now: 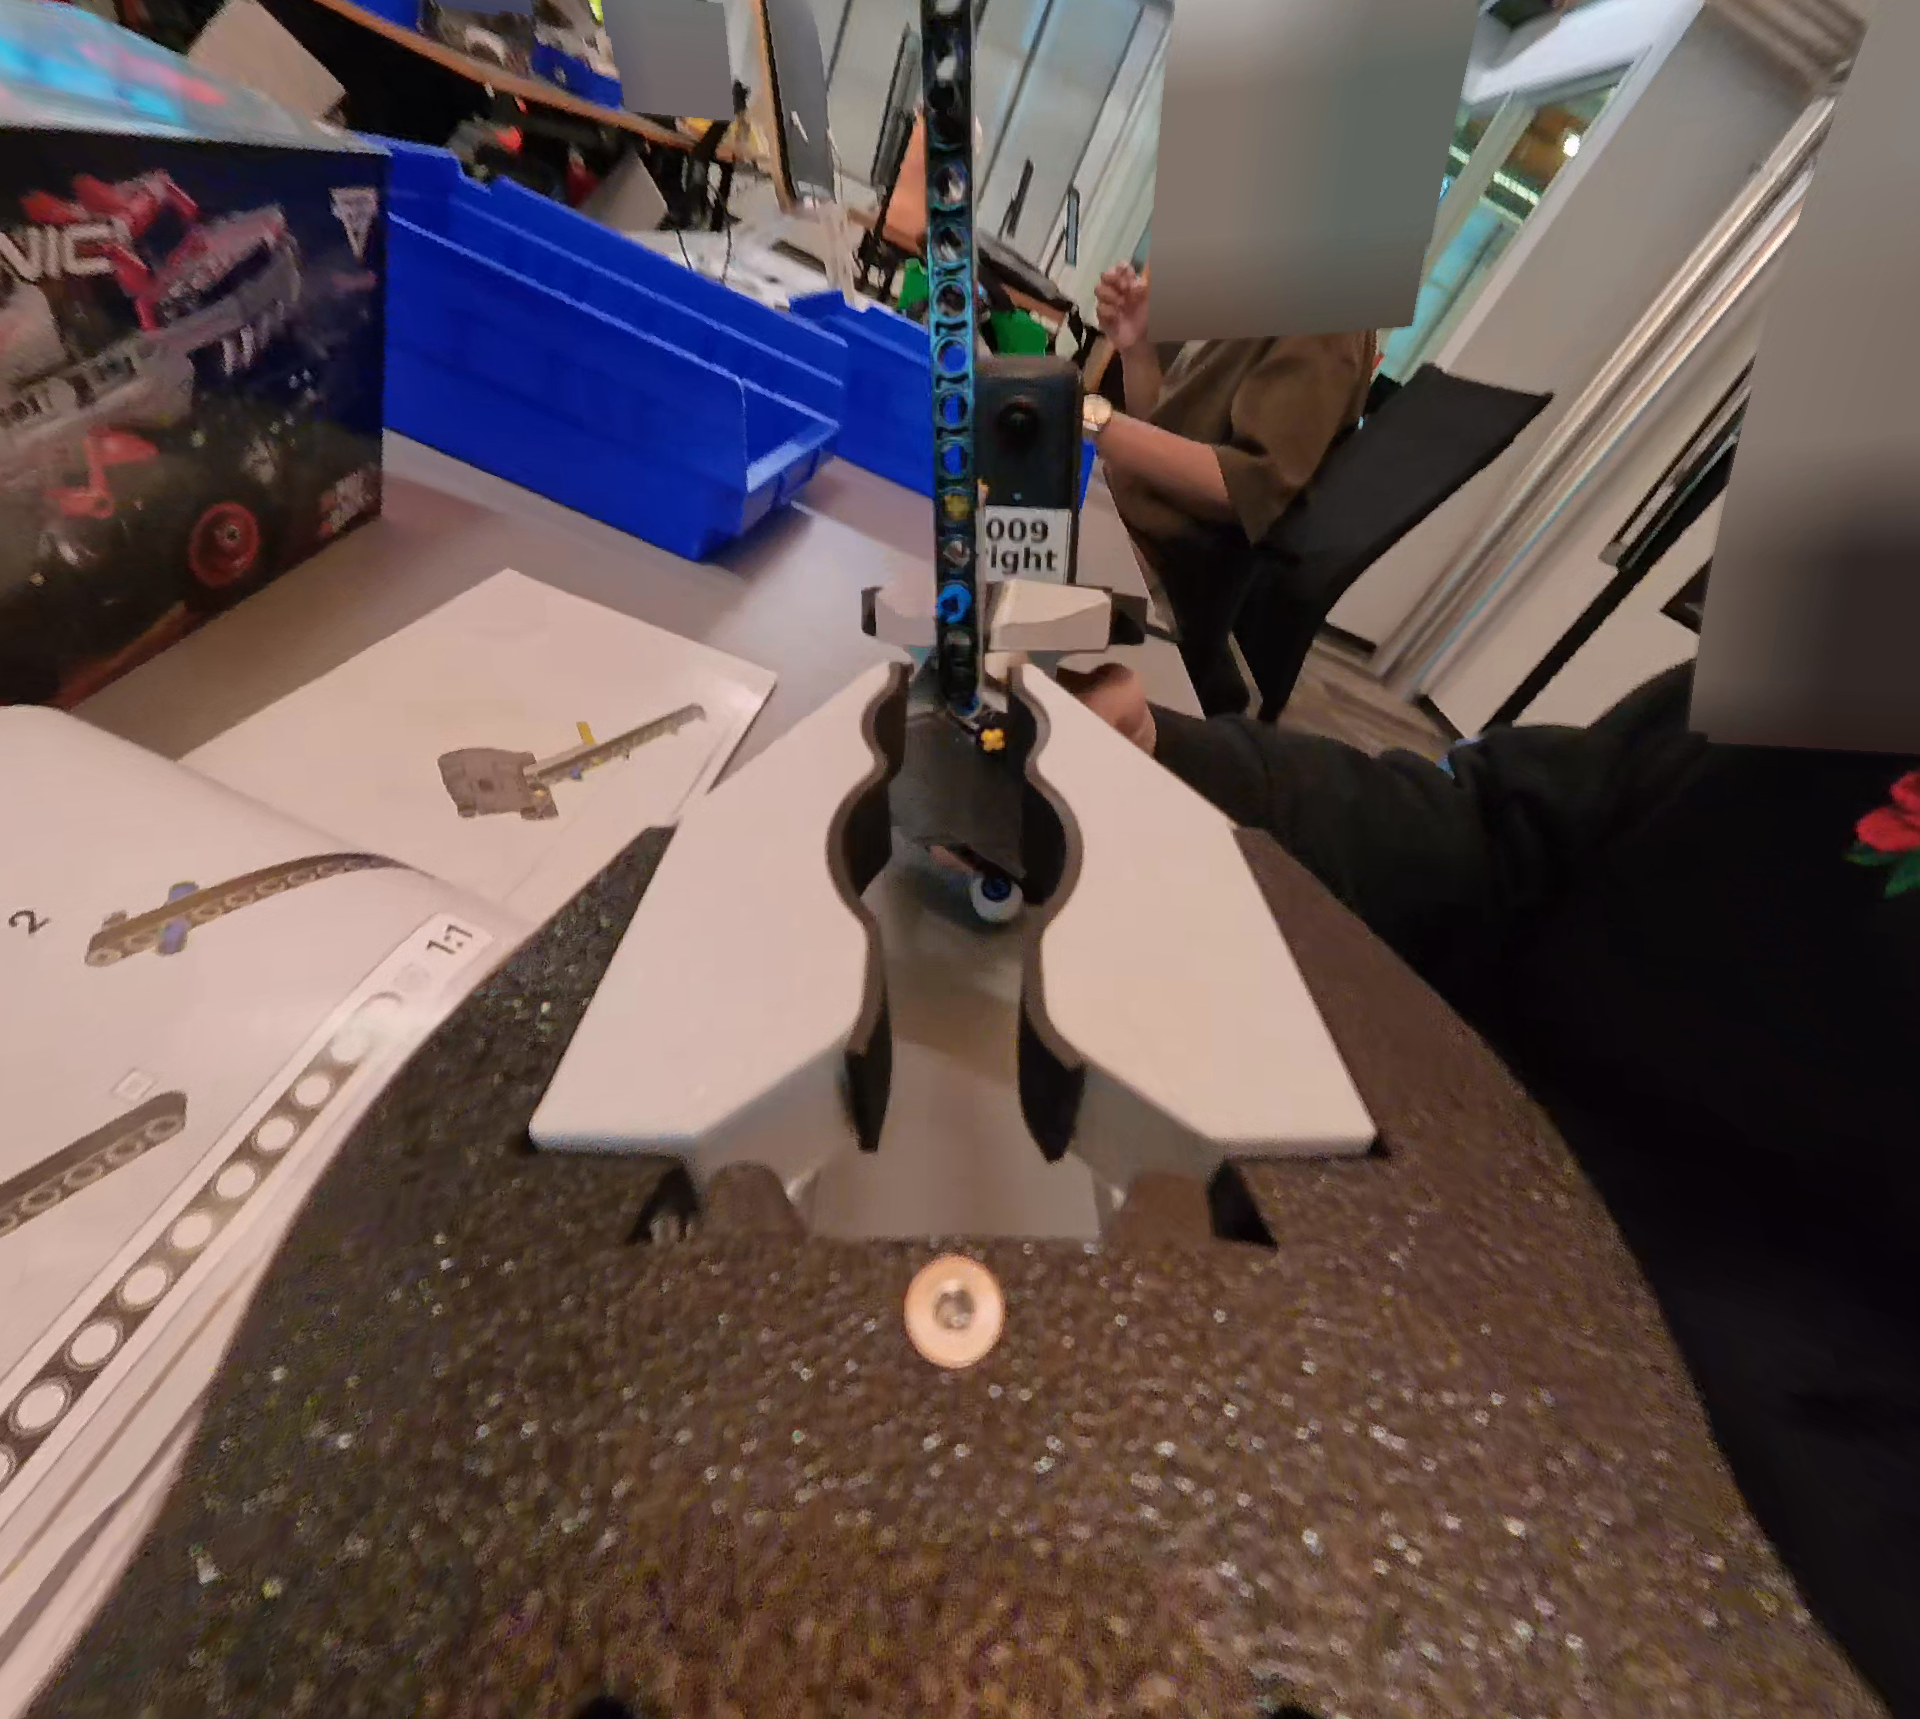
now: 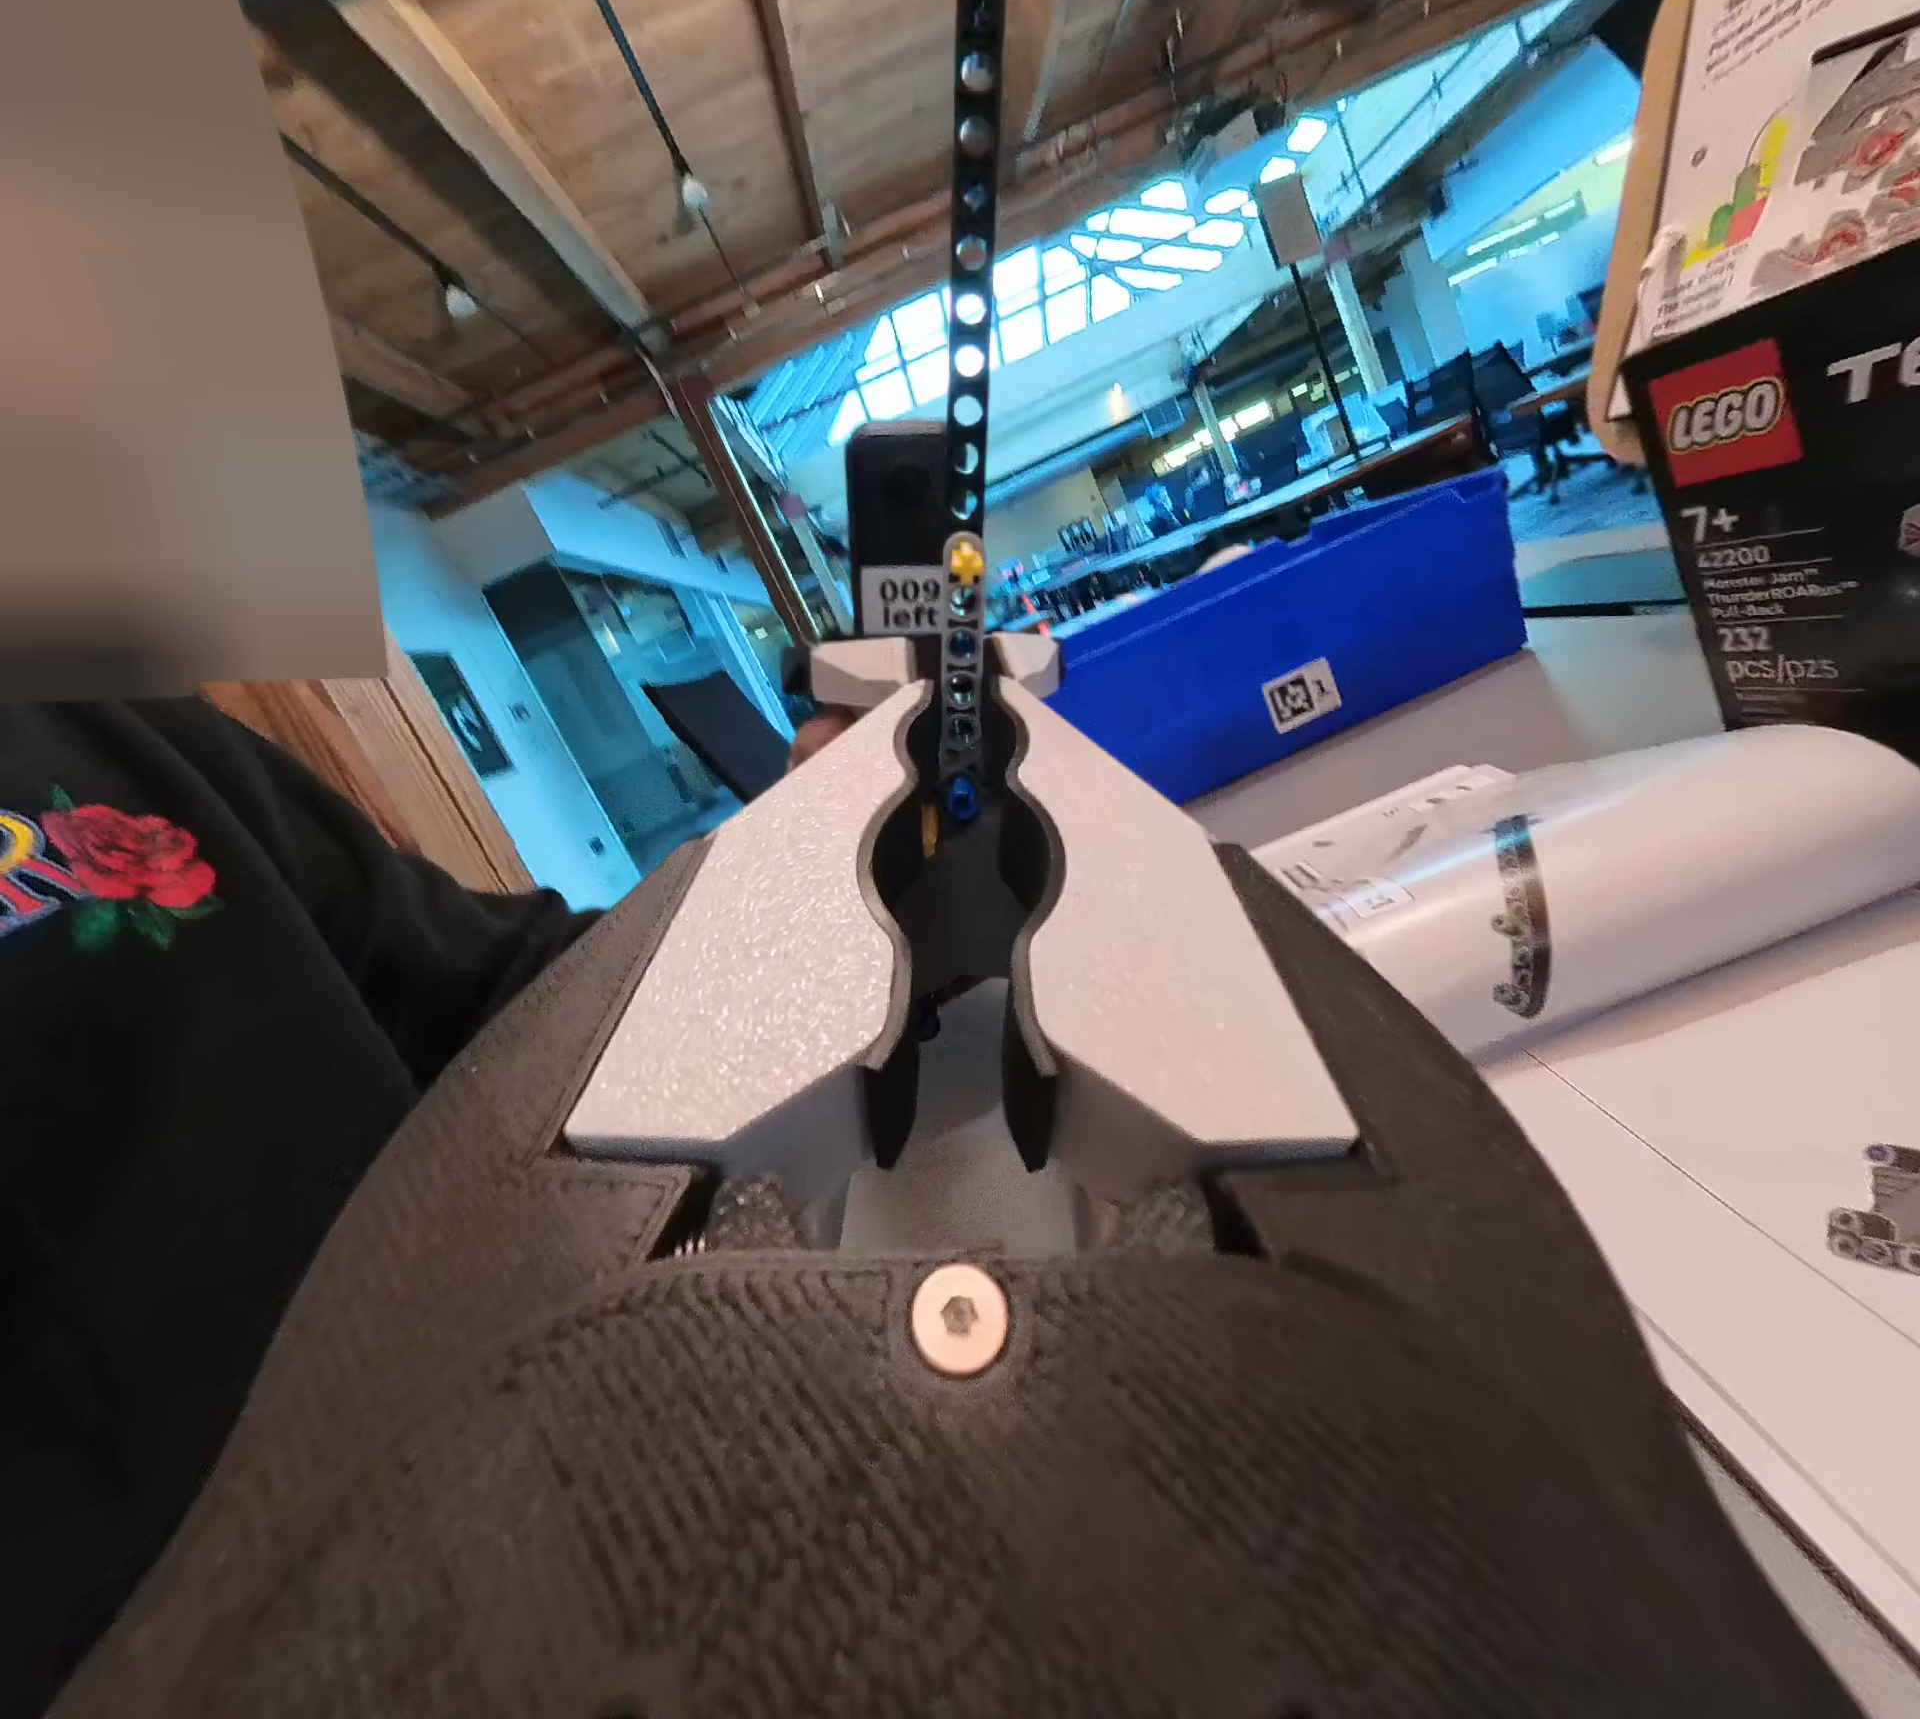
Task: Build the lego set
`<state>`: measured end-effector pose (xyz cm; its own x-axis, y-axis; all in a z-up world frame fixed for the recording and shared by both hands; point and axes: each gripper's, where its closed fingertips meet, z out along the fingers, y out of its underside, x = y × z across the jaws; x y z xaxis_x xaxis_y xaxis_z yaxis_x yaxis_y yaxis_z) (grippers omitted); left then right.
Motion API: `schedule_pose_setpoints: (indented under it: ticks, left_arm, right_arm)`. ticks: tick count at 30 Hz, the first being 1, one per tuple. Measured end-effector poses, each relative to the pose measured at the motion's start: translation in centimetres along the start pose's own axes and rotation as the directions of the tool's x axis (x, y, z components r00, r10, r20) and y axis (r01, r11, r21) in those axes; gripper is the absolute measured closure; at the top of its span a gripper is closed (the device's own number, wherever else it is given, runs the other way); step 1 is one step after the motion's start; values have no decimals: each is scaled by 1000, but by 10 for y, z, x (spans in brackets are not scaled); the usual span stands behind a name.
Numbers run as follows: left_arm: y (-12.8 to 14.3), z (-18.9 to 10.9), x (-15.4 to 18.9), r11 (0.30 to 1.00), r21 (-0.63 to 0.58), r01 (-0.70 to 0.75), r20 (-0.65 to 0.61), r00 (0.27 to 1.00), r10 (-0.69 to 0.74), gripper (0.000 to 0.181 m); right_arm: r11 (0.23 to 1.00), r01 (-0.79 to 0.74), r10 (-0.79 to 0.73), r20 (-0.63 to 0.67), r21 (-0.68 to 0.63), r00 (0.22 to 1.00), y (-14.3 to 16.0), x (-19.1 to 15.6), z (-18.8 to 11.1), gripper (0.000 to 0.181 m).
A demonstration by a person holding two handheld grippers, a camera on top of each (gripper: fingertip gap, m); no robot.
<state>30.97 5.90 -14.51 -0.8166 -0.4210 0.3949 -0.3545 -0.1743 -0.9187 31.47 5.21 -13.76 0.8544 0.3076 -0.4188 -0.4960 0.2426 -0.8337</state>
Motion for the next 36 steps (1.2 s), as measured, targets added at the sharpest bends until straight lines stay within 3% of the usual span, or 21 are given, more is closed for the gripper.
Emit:
schedule_pose_setpoints:
  ticks: [4, 11, 22, 29, 36]
  left_arm:
    - [9, -1, 1, 999, -53, 0, -9, 1000, -1, 175]
    - [15, -5, -1, 994, -99, -40, -4, 999, 40, 176]
    - [9, 1, -2, 992, 17, 125, -78, 989, -123, 176]
    - [7, 4, -3, 999, 25, 39, -28, 999, -38, 176]
    - [9, 6, -5, 991, 65, 116, -77, 991, -111, 176]
  right_arm:
    - [999, 16, -16, -3, -48, 1000, 9, -1, 4, 177]
    - [997, 10, -11, -9, -80, 1000, 16, 0, 5, 176]
    - [999, -43, 43, -7, -4, 999, 8, 2, 3, 176]
    - [999, -27, 27, -5, -18, 1000, 6, 3, 2, 176]
    - [998, 17, -19, -29, -56, 999, 7, 5, 2, 176]
